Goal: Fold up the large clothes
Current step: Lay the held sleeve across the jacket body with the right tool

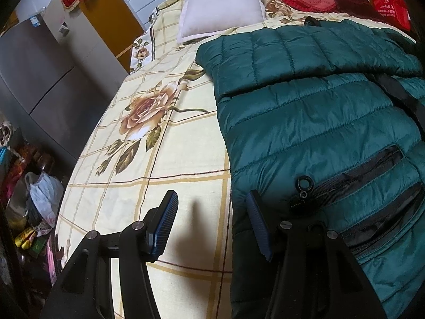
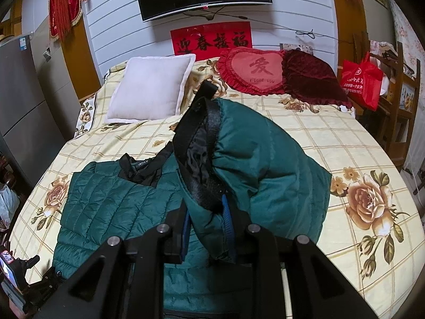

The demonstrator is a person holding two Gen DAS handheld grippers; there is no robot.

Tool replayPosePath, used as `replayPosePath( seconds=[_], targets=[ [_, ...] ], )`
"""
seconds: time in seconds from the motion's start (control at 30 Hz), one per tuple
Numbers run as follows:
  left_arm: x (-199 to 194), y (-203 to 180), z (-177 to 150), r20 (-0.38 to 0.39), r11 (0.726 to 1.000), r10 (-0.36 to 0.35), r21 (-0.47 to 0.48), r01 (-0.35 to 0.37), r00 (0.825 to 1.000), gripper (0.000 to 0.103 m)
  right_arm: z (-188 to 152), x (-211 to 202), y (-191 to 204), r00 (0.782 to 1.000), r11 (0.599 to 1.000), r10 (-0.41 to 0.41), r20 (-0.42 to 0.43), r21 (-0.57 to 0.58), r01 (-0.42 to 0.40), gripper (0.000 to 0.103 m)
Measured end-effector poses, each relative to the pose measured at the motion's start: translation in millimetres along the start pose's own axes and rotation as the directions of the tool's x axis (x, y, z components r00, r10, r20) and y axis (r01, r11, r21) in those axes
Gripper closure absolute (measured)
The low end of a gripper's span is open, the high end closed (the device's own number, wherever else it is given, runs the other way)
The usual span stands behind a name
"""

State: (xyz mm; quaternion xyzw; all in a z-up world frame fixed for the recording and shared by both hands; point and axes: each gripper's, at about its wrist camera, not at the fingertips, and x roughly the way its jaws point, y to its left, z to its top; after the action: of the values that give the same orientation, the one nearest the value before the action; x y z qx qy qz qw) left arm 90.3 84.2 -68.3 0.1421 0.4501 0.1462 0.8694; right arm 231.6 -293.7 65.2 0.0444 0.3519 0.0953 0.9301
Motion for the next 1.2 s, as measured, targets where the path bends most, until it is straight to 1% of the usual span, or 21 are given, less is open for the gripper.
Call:
replayPosePath(
  seconds=[0.1,0.2,0.33,0.47,0.57,0.6,0.67,0.7,0.77,0.87,0.93,0.97,1.0,1.03,1.1,1.13,1.17,1.2],
  targets=[
    [-0.6,1.6,-0.3,0.001,1.000,-0.003,-0.009,0.003,1.000,0.067,-0.8,2.0,3.5,1.000,1.000,0.001,-0.003,0.000,-0.001,0.080],
    [-3.1,4.3,-0.3,0.009,1.000,0.009,-0.019,-0.008,1.000,0.067,-0.6,5.9,8.3,1.000,1.000,0.008,-0.006,0.005,-0.008,0.080],
    [-6.0,8.2,1.1,0.019,0.999,0.029,-0.031,-0.028,0.999,0.067,3.7,13.3,25.6,0.999,0.999,0.032,-0.005,-0.007,-0.032,0.080],
    [-2.2,7.5,0.8,0.001,0.999,0.043,-0.022,-0.043,0.999,0.067,11.4,26.4,60.3,0.997,0.996,0.083,-0.005,-0.024,-0.083,0.080],
    [-0.1,4.5,0.8,-0.003,0.999,0.053,-0.005,-0.053,0.999,0.067,12.6,34.7,98.0,0.989,0.988,0.147,-0.006,-0.047,-0.147,0.080],
    [0.1,4.2,1.3,-0.002,0.998,0.055,-0.003,-0.055,0.998,0.067,11.0,38.3,114.7,0.984,0.982,0.180,-0.012,-0.055,-0.180,0.080],
    [0.7,4.3,2.4,-0.004,0.999,0.053,-0.006,-0.053,0.999,0.067,4.4,44.6,142.9,0.975,0.972,0.220,-0.023,-0.079,-0.221,0.080],
    [1.0,4.8,2.8,-0.005,0.999,0.048,-0.011,-0.048,0.999,0.067,-1.2,49.9,157.4,0.973,0.968,0.230,-0.032,-0.096,-0.232,0.080],
    [1.2,5.2,2.6,-0.008,0.999,0.042,-0.017,-0.042,0.999,0.067,-11.2,61.9,174.0,0.971,0.966,0.231,-0.063,-0.106,-0.237,0.080],
    [1.2,4.8,2.7,-0.008,0.999,0.042,-0.013,-0.042,0.999,0.067,-33.0,86.7,182.8,0.974,0.974,0.195,-0.119,-0.098,-0.207,0.078],
    [1.8,4.7,2.7,-0.012,0.999,0.040,-0.012,-0.040,0.999,0.067,-47.6,99.3,180.7,0.969,0.973,0.194,-0.154,-0.092,-0.210,0.077],
    [1.5,4.0,2.6,-0.013,0.999,0.039,-0.012,-0.039,0.999,0.067,-56.2,104.9,179.3,0.965,0.972,0.196,-0.175,-0.098,-0.215,0.073],
    [1.5,4.1,3.0,-0.014,0.999,0.039,-0.013,-0.039,0.999,0.067,-64.6,112.3,180.5,0.958,0.968,0.199,-0.208,-0.110,-0.225,0.064],
    [1.3,3.8,3.1,-0.014,0.999,0.039,-0.011,-0.039,0.999,0.067,-69.9,116.9,180.8,0.954,0.966,0.201,-0.224,-0.117,-0.231,0.059],
    [1.8,3.6,2.6,-0.014,0.999,0.038,-0.010,-0.038,0.999,0.067,-77.7,120.7,182.8,0.947,0.958,0.212,-0.240,-0.140,-0.250,0.037],
    [2.0,3.7,2.3,-0.014,0.999,0.037,-0.009,-0.037,0.999,0.067,-78.7,120.0,183.8,0.945,0.955,0.220,-0.241,-0.146,-0.260,0.032],
    [1.6,3.2,1.8,-0.015,0.999,0.037,-0.008,-0.037,0.999,0.067,-79.4,118.0,186.4,0.941,0.950,0.230,-0.248,-0.155,-0.273,0.023],
    [1.6,3.2,1.7,-0.015,0.999,0.036,-0.007,-0.036,0.999,0.067,-79.1,115.1,188.5,0.937,0.945,0.235,-0.259,-0.163,-0.282,0.019]
  ],
)
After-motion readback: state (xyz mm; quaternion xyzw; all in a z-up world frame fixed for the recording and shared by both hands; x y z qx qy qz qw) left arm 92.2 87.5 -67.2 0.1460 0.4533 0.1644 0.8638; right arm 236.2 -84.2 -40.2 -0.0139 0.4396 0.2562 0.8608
